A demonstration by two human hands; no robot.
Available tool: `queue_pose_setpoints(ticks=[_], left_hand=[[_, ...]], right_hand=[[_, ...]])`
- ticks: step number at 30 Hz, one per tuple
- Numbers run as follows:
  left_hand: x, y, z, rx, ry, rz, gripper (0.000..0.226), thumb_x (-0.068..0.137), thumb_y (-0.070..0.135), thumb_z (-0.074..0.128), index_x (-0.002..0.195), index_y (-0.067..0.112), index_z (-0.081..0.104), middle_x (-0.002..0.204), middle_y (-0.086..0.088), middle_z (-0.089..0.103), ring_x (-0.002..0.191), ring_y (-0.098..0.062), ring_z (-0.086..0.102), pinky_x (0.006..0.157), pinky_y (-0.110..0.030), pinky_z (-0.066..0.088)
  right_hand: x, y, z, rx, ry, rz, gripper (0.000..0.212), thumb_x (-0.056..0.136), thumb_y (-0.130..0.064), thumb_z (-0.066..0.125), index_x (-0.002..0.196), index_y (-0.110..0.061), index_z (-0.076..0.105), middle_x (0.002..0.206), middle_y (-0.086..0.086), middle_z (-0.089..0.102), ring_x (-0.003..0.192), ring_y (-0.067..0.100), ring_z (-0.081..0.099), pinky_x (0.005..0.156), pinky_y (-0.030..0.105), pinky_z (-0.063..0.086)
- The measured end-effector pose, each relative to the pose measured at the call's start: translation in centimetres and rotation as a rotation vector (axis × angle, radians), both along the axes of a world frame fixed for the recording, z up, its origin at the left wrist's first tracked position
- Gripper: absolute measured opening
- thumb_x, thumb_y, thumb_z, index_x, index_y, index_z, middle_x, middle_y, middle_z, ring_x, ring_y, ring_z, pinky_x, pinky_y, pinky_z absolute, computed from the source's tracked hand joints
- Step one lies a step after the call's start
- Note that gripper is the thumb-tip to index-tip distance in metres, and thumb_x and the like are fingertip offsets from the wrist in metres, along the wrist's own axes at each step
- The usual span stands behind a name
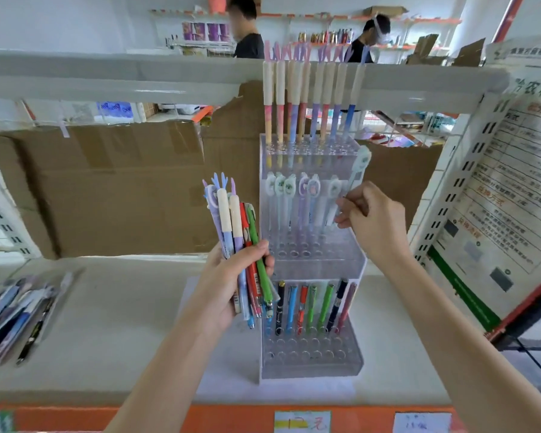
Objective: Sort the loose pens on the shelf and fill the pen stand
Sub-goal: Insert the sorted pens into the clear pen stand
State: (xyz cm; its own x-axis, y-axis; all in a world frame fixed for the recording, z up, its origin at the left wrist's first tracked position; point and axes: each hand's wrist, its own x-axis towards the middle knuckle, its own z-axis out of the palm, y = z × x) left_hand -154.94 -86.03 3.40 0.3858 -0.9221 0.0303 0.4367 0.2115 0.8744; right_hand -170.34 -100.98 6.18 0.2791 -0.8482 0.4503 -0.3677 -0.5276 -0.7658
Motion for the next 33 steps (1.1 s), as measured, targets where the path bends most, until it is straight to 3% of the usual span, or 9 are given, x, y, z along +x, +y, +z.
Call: queue_pose_setpoints(ticks=[5,9,16,21,26,30,33], left_hand=[[0.0,-0.1,0.1,-0.006,-0.036,-0.037,0.028,0.071,0.006,0.065,0.095,0.003,0.05,0.062,-0.007,0.058,0.055,-0.018,0.056,0.051,-0.026,0.051],[0.1,-0.1,-0.1,-0.018,-0.048,-0.034,0.029,0.073,0.005,0.065,0.098,0.003,0.049,0.063,-0.007,0.057,0.056,-0.018,0.056,0.054,-0.026,0.052],[0.1,0.0,-0.3,-0.017,-0.039,-0.037,0.029,0.074,0.006,0.065,0.098,0.005,0.049,0.063,-0.007,0.057,0.056,-0.018,0.055,0.055,-0.026,0.051],[0.1,0.2,-0.4,-0.009,-0.034,-0.035,0.03,0.074,0.005,0.071,0.097,0.004,0.051,0.065,-0.009,0.056,0.057,-0.019,0.055,0.055,-0.026,0.052],[0.1,0.3,-0.5,0.008,-0.035,-0.048,0.029,0.072,0.009,0.069,0.095,0.004,0.052,0.065,-0.008,0.058,0.057,-0.019,0.057,0.054,-0.027,0.052],[-0.5,0.4,-0.3,0.046,-0.03,-0.045,0.027,0.072,0.008,0.069,0.094,0.005,0.055,0.063,-0.008,0.061,0.056,-0.018,0.06,0.05,-0.027,0.051],[-1.1,0.3,-0.1,0.048,-0.024,-0.05,0.026,0.067,0.009,0.067,0.091,0.004,0.057,0.062,-0.009,0.061,0.054,-0.019,0.06,0.049,-0.027,0.052]], right_hand=[[0.3,-0.5,-1.6,-0.037,0.189,-0.032,0.015,0.09,-0.023,0.062,0.09,-0.008,0.063,0.071,0.005,0.066,0.071,0.024,0.063,0.069,0.033,0.049],[0.2,-0.6,-1.7,-0.139,0.284,-0.121,0.022,0.088,-0.034,0.064,0.088,-0.012,0.067,0.073,0.0,0.059,0.073,0.023,0.056,0.066,0.033,0.045],[0.2,-0.7,-2.9,-0.139,0.309,-0.143,0.019,0.089,-0.034,0.063,0.084,-0.015,0.065,0.075,-0.005,0.056,0.072,0.019,0.054,0.059,0.027,0.035],[-0.2,-0.5,-2.7,-0.09,0.36,-0.12,0.019,0.087,-0.035,0.065,0.091,-0.017,0.068,0.083,-0.002,0.061,0.079,0.02,0.057,0.065,0.027,0.042],[-1.0,0.7,-2.1,-0.076,0.269,-0.139,0.021,0.087,-0.031,0.065,0.099,-0.014,0.065,0.089,-0.001,0.065,0.082,0.016,0.059,0.071,0.027,0.045],[-0.5,4.1,-0.5,-0.055,0.137,0.053,0.006,0.087,-0.021,0.065,0.084,-0.016,0.066,0.072,-0.011,0.063,0.062,-0.001,0.055,0.059,0.009,0.042],[1.2,6.3,0.3,0.094,0.174,0.291,0.009,0.086,-0.027,0.066,0.08,-0.02,0.069,0.066,-0.013,0.063,0.056,-0.004,0.052,0.055,0.008,0.042]])
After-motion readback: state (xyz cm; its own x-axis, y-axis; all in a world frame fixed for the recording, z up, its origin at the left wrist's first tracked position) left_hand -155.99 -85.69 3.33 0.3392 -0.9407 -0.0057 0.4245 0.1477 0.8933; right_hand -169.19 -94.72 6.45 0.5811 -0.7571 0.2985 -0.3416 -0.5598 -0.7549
